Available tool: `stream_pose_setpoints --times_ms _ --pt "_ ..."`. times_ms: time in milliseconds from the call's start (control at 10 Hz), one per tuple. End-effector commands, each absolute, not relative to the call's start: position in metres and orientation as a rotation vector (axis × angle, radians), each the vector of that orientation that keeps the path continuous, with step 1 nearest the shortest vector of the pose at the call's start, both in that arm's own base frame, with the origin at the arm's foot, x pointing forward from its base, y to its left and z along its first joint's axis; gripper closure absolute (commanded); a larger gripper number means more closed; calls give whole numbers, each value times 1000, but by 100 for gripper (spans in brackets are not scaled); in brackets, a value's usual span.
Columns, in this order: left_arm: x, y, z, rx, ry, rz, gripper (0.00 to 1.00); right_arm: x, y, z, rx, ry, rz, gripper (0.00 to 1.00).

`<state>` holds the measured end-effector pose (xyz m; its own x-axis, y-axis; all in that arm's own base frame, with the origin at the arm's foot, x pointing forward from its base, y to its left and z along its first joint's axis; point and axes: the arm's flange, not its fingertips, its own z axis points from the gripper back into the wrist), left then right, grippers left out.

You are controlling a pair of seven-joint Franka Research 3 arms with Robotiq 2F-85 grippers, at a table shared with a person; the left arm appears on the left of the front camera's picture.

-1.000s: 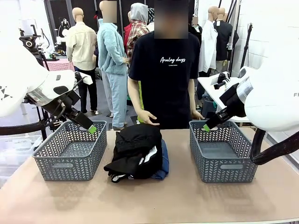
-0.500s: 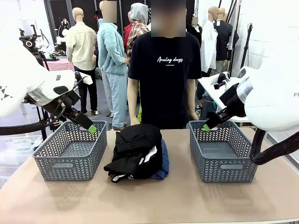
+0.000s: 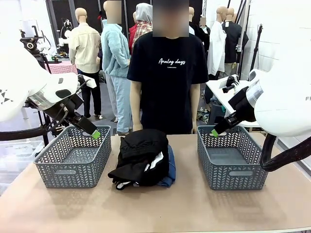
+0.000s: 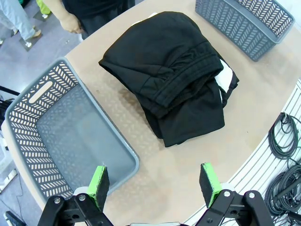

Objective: Sort the tops and bottoms.
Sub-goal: Lift clothes from the center of the table with your left hand.

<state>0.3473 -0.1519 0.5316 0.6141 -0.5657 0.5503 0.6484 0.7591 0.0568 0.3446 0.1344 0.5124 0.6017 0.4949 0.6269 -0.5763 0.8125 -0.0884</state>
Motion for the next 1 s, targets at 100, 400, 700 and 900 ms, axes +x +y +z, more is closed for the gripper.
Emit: stream_pose_setpoints --times_ms 100,400,700,900 --pt "347 -152 532 -153 -579 -703 0 345 135 513 133 -693 612 0" --pt "399 -186 527 -259 -640 -637 0 345 135 513 133 -693 612 0" --pt "472 -226 506 -240 -546 -539 0 345 135 513 133 -693 612 0" --pt "504 -255 502 -215 -489 -529 0 345 135 513 133 -693 612 0"
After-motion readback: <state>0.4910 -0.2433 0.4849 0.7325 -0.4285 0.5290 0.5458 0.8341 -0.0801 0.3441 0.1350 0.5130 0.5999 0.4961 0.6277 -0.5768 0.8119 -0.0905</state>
